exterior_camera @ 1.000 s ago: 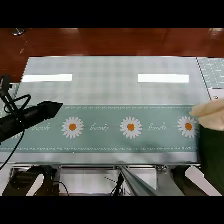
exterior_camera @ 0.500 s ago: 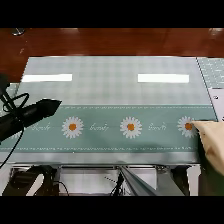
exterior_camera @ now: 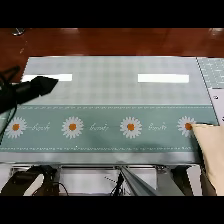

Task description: Fold the shirts.

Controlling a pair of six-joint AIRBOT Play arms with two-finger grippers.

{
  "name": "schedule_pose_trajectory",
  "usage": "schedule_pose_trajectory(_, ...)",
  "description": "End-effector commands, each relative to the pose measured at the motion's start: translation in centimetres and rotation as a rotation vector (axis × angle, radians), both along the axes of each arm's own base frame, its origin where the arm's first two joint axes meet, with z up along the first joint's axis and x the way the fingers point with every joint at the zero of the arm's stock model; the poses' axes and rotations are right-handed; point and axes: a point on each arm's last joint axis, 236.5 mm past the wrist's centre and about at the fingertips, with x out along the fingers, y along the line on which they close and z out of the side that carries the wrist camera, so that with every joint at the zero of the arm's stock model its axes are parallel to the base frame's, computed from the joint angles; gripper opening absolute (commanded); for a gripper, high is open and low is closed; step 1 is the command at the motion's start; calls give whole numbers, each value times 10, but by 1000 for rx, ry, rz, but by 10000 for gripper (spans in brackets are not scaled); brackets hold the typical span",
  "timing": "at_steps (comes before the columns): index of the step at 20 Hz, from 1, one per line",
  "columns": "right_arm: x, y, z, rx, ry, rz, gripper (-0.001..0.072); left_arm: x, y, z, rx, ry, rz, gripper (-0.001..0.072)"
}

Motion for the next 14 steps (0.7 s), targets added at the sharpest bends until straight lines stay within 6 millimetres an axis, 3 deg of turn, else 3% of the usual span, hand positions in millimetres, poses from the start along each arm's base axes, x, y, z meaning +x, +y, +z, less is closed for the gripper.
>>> schedule_pose_trajectory(1,101,64,74,-44,-358,334,21,35,-41,63,-21,-77,-158,27)
schedule_pose_trajectory(3,141,127,69,-105,-354,520,22,44,-83,92,-17,-108,-278,27)
schedule_pose_trajectory(4,156,164,57,-140,-324,629,21,44,-105,96,-1,-114,-339,27)
schedule_pose_trajectory(5,167,203,34,-198,-257,754,21,43,-126,90,50,-110,-396,27)
schedule_pose_trajectory(6,172,236,2,-259,-150,867,21,42,-138,72,108,-79,-426,27)
schedule_pose_trajectory(7,172,256,-37,-298,-19,940,22,42,-142,43,180,-12,-429,27)
schedule_pose_trajectory(9,167,256,-118,-376,270,960,21,45,-117,-39,383,182,-374,28)
schedule_pose_trajectory(11,161,236,-172,-412,487,950,21,42,-80,-104,491,353,-313,28)
schedule_pose_trajectory(13,155,224,-204,-369,604,940,21,38,-58,-137,500,449,-286,29)
schedule_pose_trajectory(14,154,220,-212,-356,631,933,22,37,-51,-144,500,468,-274,28)
